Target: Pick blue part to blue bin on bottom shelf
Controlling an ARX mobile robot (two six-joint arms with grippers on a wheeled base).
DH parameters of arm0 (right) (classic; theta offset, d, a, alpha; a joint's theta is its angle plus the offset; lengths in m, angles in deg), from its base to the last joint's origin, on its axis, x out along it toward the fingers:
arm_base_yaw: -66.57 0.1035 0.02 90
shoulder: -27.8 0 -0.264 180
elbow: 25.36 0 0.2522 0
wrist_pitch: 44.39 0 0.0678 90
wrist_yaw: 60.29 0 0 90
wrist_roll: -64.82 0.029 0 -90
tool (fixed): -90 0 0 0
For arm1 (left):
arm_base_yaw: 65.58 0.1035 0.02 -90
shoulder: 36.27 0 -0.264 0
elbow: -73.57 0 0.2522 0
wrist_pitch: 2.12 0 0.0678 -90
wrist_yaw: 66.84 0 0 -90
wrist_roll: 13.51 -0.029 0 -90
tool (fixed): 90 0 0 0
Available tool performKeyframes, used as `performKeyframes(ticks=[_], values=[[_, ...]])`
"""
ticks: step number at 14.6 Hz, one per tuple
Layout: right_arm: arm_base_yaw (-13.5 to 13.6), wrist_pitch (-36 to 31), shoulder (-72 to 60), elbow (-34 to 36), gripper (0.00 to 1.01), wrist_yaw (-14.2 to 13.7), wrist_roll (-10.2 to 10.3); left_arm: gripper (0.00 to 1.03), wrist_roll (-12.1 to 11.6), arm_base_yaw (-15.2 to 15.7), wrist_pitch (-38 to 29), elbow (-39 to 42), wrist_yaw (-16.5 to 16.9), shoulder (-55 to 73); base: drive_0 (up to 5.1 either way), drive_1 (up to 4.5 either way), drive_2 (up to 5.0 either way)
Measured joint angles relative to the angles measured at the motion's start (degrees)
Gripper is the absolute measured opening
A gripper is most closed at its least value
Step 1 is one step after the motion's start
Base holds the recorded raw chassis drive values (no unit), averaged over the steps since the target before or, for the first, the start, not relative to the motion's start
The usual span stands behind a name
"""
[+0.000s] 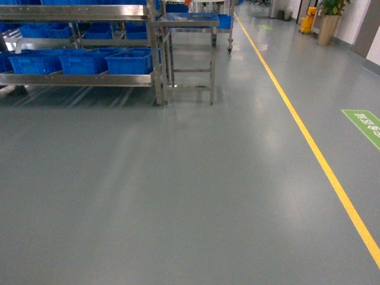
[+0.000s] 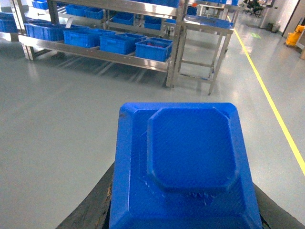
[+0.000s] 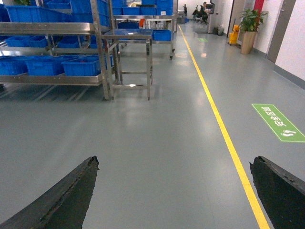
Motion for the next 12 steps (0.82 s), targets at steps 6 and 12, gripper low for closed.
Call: performKeyframes(ticks=[6,12], values=[[0.0,-0.1,0.0,0.0,0.98,0.0,0.0,0.43,0.0,0.0,-0.2,0.0,0.0,0.2,-0.1,3.96,-4.1],[0.0,-0.4,0.0,0.0,0.98,0.0,0.0,0.43,0.0,0.0,-0.2,0.0,0.0,0.2,0.1,4.12,-4.0]])
